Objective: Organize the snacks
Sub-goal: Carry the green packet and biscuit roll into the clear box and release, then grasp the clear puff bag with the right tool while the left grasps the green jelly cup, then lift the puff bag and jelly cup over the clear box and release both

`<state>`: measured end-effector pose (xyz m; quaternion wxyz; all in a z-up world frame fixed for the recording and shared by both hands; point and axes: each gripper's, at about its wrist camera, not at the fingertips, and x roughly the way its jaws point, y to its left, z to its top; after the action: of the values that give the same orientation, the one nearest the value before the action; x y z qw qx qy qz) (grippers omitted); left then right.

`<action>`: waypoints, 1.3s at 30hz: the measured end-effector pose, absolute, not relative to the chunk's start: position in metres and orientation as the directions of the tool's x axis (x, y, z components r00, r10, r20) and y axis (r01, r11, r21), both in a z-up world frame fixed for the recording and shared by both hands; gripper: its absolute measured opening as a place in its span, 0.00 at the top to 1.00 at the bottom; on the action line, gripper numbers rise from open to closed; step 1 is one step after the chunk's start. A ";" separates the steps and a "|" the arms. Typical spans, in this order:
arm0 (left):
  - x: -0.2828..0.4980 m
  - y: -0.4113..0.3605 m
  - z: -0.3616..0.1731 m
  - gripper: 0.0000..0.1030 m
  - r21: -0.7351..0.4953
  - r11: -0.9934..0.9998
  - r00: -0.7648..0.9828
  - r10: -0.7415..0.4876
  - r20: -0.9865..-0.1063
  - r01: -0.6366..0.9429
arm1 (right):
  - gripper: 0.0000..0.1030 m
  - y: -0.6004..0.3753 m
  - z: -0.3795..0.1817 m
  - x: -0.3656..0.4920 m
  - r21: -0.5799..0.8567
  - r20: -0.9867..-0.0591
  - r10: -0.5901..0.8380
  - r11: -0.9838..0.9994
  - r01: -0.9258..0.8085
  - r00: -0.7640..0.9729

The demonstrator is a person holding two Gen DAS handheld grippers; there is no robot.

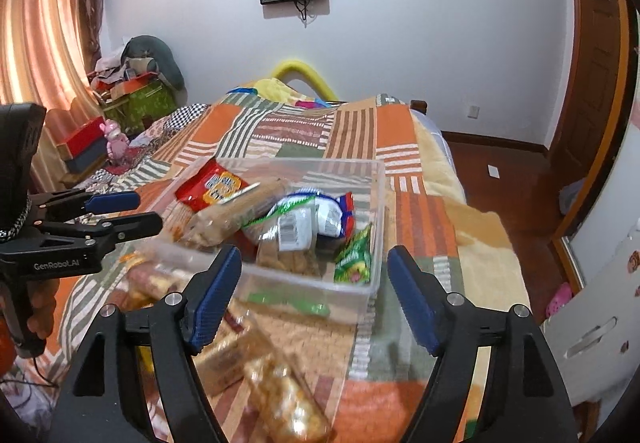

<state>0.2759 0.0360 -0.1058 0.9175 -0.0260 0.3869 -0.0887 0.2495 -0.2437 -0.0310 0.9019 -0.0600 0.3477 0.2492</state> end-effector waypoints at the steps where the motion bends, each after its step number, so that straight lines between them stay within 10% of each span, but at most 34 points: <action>1: 0.269 0.039 -0.109 0.41 -0.117 0.983 0.680 -0.182 -0.710 0.141 | 0.29 -0.245 -0.032 0.247 0.067 -0.659 0.409 0.867 -0.493 0.631; 30: 0.199 0.039 -0.185 0.38 -0.188 0.975 0.540 -0.221 -0.812 0.117 | 0.29 -0.239 -0.100 0.221 0.168 -0.767 0.402 0.878 -0.448 0.500; 39: 0.202 0.041 -0.199 0.40 -0.218 0.972 0.516 -0.231 -0.825 0.086 | 0.68 -0.242 -0.102 0.212 0.207 -0.762 0.441 0.859 -0.468 0.474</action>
<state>0.2021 0.0405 -0.1987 0.8673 -0.0745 0.4836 -0.0914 0.2117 -0.2418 -0.1024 0.8583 -0.0152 0.4392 0.2649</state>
